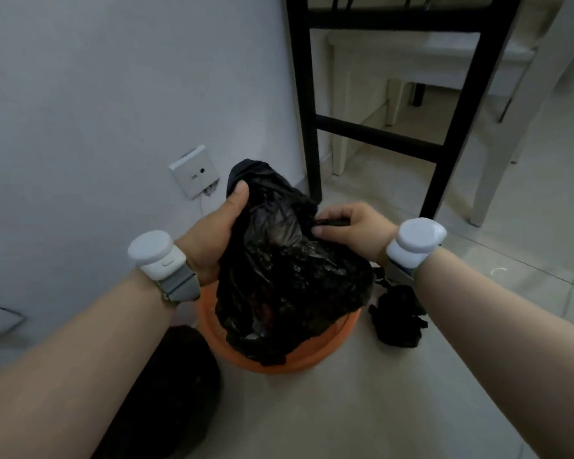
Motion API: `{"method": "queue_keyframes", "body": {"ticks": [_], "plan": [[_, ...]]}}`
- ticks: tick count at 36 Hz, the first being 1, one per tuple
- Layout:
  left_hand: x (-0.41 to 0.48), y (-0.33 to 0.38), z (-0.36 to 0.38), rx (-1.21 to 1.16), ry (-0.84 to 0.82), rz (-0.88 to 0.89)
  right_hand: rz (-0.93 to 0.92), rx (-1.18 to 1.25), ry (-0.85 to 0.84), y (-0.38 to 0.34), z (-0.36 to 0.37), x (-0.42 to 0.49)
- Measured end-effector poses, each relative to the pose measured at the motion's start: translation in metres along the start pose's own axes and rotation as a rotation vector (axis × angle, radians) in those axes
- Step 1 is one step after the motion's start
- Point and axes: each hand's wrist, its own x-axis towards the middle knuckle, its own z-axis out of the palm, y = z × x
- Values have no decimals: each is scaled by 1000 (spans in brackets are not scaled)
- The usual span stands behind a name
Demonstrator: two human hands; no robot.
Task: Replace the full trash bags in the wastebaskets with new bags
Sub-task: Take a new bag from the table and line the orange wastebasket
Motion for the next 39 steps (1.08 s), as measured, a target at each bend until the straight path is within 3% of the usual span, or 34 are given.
{"method": "queue_keyframes", "body": {"ticks": [5, 9, 11, 14, 20, 22, 26, 28, 30, 34, 39], "plan": [[3, 10, -40, 436, 208, 124, -37, 321, 313, -12, -17, -10], [7, 11, -58, 447, 373, 177, 14, 259, 369, -21, -23, -21], [10, 12, -58, 411, 380, 216, 90, 132, 376, -24, -21, -23], [14, 15, -59, 316, 323, 257, 134, -254, 341, -35, -15, -25], [12, 19, -42, 186, 133, 294, -202, -648, 104, -82, 34, 5], [9, 21, -49, 233, 141, 300, -283, -708, 197, -85, 46, 22], [9, 18, -78, 703, 404, 401, -239, -389, 476, -73, 43, 38], [6, 12, -91, 919, 535, 426, -200, -326, 467, -69, 41, 38], [7, 4, -100, 988, 579, 428, -186, -328, 419, -66, 38, 35], [14, -8, -108, 945, 605, 384, -111, -165, 444, -56, 33, 31], [22, -10, -101, 611, 520, 262, 6, 69, 505, -49, 23, 28]]}}
